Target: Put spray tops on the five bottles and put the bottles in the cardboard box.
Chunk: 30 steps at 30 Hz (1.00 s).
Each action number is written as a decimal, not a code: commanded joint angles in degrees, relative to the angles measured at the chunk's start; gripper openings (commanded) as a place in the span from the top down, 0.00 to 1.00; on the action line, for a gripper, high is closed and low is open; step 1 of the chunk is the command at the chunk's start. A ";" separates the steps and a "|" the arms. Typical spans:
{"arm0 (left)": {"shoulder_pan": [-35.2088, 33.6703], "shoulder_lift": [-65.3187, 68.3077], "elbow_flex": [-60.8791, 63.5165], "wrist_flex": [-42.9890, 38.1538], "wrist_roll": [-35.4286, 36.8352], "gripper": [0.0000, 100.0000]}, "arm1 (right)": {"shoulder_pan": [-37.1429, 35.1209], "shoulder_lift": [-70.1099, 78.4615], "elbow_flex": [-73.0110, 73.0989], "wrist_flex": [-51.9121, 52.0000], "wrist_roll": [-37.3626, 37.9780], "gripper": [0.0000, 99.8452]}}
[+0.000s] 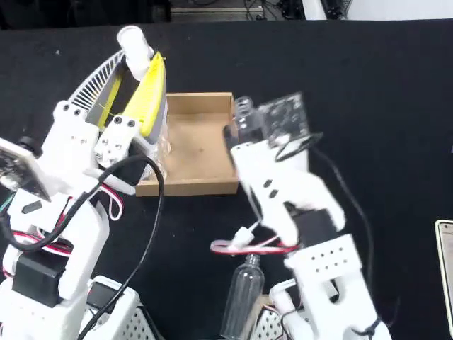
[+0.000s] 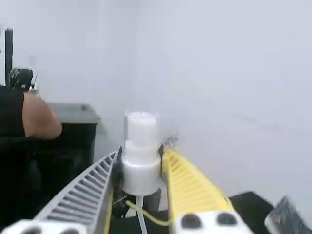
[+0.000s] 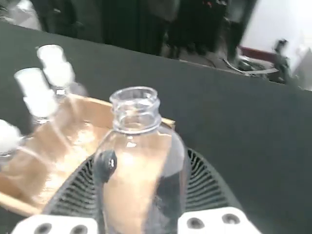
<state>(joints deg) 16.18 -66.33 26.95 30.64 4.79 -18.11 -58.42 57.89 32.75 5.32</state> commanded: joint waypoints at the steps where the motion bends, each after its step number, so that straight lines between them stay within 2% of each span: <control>1: -0.57 -1.49 -1.54 -3.78 1.58 0.96 | -4.48 -5.93 4.44 -5.98 -0.35 0.97; 4: 0.04 -1.05 -0.92 -5.19 1.67 0.96 | -8.09 -8.92 8.40 -8.26 -0.35 0.97; 8: 5.85 -0.79 3.12 -9.58 1.67 0.96 | -10.20 -12.35 11.74 -8.62 -0.35 0.97; 12: 11.30 -0.79 12.00 -22.24 1.23 0.96 | -10.11 -15.87 14.02 -8.70 -0.26 0.97; 16: 11.74 -1.32 19.56 -33.32 1.14 0.96 | -10.11 -18.86 15.87 -8.70 -0.26 0.97; 19: 11.74 -0.97 19.21 -31.65 1.14 0.96 | -9.93 -20.44 16.40 -8.62 -0.26 0.97; 25: 11.65 -1.58 13.32 -22.86 1.14 0.96 | -9.85 -21.14 16.48 -8.53 -0.26 0.97; 30: 7.96 -1.85 6.73 -14.77 1.67 0.96 | -9.85 -21.14 18.51 -11.25 -0.26 0.97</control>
<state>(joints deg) 26.46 -66.95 40.92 10.77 6.11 -27.52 -78.20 76.44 24.66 5.32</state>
